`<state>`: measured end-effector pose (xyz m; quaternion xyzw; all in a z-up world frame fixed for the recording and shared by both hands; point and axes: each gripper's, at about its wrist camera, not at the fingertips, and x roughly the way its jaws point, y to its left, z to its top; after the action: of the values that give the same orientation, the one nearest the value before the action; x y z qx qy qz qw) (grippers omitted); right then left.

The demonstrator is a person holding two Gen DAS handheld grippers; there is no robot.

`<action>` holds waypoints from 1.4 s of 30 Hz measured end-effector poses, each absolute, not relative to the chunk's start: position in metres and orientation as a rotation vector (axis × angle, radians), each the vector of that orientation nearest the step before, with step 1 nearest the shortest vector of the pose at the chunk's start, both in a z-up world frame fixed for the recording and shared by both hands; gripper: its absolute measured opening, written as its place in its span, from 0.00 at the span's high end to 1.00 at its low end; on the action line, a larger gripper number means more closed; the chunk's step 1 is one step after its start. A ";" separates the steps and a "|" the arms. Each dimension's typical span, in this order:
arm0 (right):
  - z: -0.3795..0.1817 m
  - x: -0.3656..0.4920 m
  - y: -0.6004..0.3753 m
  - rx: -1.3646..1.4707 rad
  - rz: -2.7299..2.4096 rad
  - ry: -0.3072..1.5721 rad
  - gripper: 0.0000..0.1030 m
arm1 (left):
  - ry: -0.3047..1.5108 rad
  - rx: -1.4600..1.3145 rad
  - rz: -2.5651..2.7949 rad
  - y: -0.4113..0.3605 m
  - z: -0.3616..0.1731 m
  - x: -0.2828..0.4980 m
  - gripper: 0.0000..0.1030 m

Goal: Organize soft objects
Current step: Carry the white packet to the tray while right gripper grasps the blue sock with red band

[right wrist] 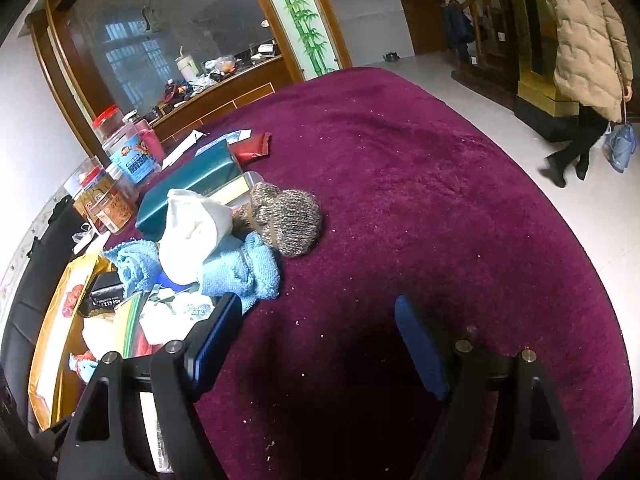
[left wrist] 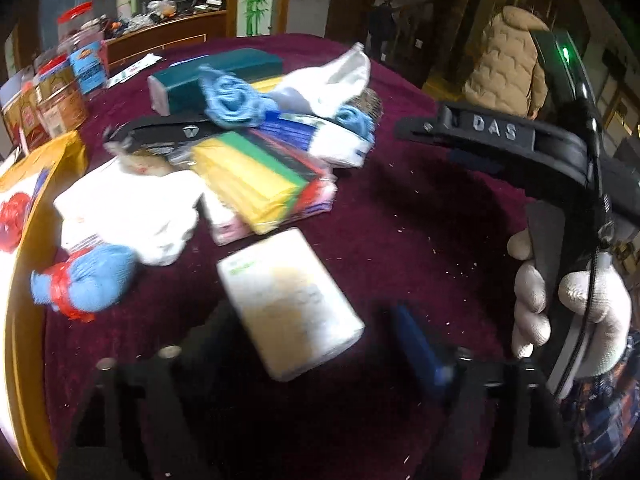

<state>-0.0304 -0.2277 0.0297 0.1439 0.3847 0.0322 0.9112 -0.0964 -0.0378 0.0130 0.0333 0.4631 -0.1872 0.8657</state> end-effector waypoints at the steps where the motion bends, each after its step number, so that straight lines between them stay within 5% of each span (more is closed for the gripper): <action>1: 0.029 -0.030 -0.228 0.301 0.066 0.795 0.24 | 0.962 0.103 -0.369 -0.044 0.011 -0.096 0.14; 2: 0.029 -0.030 -0.229 0.305 0.065 0.797 0.24 | 0.962 0.113 -0.356 -0.047 0.012 -0.095 0.16; 4: 0.028 -0.030 -0.230 0.310 0.062 0.798 0.24 | 0.942 0.102 -0.337 -0.042 0.014 -0.092 0.48; 5: 0.028 -0.030 -0.231 0.310 0.061 0.799 0.24 | 0.942 0.097 -0.332 -0.037 0.015 -0.090 0.52; 24: 0.043 -0.046 -0.231 0.299 0.016 0.786 0.24 | 0.698 -0.372 -0.287 0.159 0.090 -0.188 0.53; 32: 0.084 -0.081 -0.077 0.137 0.469 0.885 0.24 | 0.665 -0.499 -0.251 0.220 0.070 -0.200 0.53; 38: 0.056 -0.067 0.027 -0.182 0.508 0.885 0.35 | 0.659 -0.537 -0.194 0.258 0.064 -0.210 0.53; 40: 0.046 -0.061 0.050 -0.303 0.503 0.870 0.46 | 0.646 -0.551 -0.176 0.270 0.064 -0.215 0.53; 41: 0.039 -0.058 0.058 -0.334 0.502 0.884 0.61 | 0.642 -0.561 -0.165 0.276 0.062 -0.216 0.53; 42: 0.033 -0.055 0.063 -0.359 0.497 0.898 0.63 | 0.642 -0.568 -0.160 0.279 0.061 -0.216 0.53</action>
<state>-0.0553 0.0626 0.0326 -0.1709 0.4273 0.2364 0.8557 -0.2165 0.2792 0.0607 -0.2752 0.3109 -0.0774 0.9064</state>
